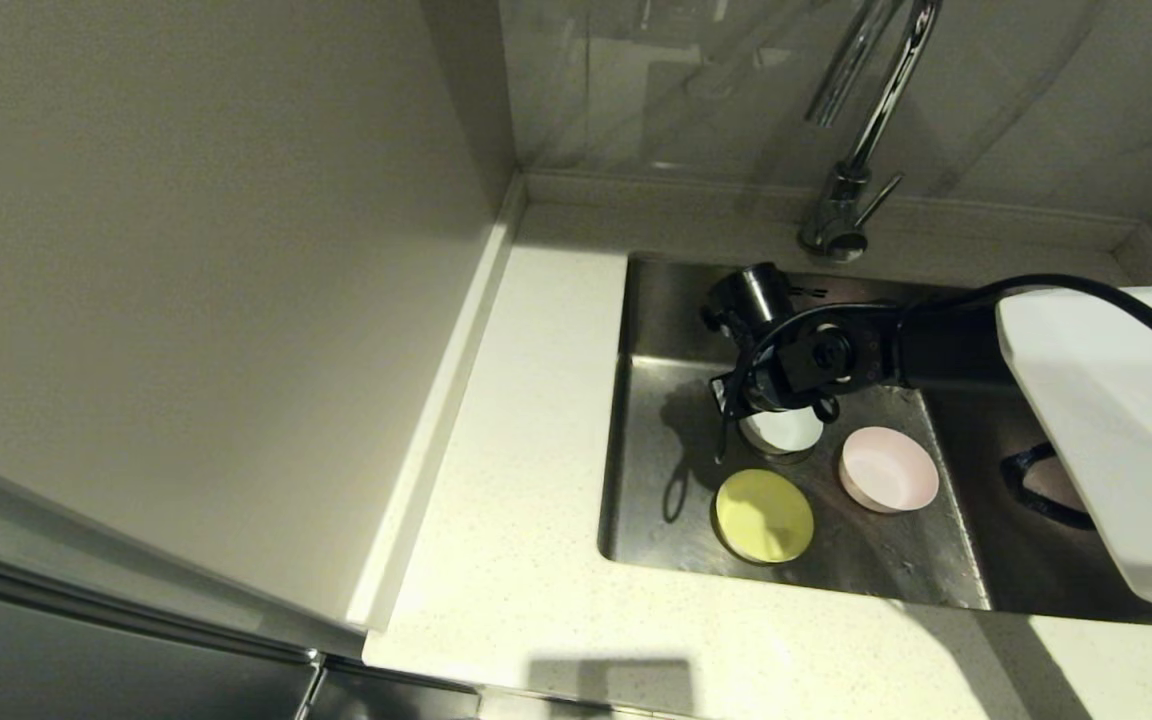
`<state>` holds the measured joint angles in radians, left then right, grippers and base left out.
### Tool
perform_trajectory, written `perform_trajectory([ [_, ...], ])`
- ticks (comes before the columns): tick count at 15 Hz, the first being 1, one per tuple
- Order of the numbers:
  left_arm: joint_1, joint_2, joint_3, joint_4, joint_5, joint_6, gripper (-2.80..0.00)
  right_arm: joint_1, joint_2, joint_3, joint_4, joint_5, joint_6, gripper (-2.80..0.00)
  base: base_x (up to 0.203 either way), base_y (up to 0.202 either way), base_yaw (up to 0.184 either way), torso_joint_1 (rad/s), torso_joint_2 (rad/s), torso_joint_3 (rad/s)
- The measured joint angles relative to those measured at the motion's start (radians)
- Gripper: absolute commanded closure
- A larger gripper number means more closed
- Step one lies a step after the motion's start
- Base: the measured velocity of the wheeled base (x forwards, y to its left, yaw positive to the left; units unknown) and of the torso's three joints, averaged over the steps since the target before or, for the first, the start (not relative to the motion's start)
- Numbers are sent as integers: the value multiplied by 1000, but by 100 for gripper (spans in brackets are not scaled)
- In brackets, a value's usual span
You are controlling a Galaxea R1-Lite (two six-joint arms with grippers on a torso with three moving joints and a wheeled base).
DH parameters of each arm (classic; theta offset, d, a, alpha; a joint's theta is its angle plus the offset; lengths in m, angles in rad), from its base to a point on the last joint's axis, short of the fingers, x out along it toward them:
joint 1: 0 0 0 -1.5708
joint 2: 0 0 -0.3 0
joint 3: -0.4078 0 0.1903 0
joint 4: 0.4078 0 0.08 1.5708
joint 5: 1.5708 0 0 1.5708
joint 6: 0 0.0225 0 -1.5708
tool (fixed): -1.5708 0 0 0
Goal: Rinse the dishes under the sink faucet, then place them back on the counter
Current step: Put a bowl into the sink
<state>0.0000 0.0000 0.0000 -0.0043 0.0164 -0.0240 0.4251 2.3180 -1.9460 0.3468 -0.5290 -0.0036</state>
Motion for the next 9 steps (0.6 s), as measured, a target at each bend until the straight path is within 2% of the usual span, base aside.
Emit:
perform_trajectory([
  [3, 0, 0, 0, 0, 0, 0, 0, -27, -49, 3, 13, -4, 37, -280, 0, 0, 0, 0, 0, 0],
  [6, 0, 0, 0, 0, 0, 0, 0, -91, -143, 4, 132, 5, 181, -280, 0, 0, 0, 0, 0, 0],
  [7, 0, 0, 0, 0, 0, 0, 0, -128, -176, 3, 182, 17, 242, 0, 0, 0, 0, 0, 0, 0],
  [9, 0, 0, 0, 0, 0, 0, 0, -210, -230, -1, 258, 55, 335, 0, 0, 0, 0, 0, 0, 0],
])
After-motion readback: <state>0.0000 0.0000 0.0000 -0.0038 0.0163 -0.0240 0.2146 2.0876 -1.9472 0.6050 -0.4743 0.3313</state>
